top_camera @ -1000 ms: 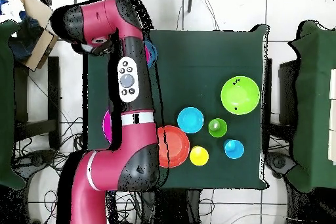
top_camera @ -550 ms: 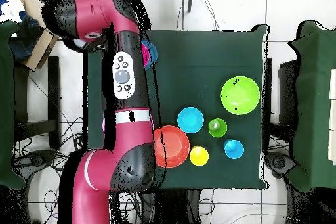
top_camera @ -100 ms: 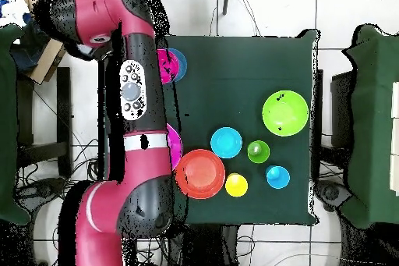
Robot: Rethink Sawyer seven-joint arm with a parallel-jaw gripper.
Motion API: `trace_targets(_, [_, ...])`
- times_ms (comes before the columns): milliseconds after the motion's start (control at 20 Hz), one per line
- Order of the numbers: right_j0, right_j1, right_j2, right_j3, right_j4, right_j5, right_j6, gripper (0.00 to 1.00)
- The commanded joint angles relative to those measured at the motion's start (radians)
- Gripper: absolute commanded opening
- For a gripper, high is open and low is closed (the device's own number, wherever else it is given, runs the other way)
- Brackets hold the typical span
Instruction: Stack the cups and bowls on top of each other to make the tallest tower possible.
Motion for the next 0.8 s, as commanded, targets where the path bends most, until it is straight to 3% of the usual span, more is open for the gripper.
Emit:
trace_targets(50, [0.077, -0.268, 0.154, 0.568, -0.134, -0.260, -0.066, 1.00])
trace_targets(150, [0.092, -0.357, 0.172, 0.744, -0.145, -0.351, -0.125, 1.00])
trace_targets(250, [0.093, -0.418, 0.181, 0.859, -0.149, -0.410, -0.185, 1.00])
trace_targets(450, [0.080, -0.482, 0.198, 0.977, -0.158, -0.482, -0.249, 1.00])
trace_targets(800, [0.053, -0.561, 0.251, 1.123, -0.202, -0.605, -0.278, 1.00])
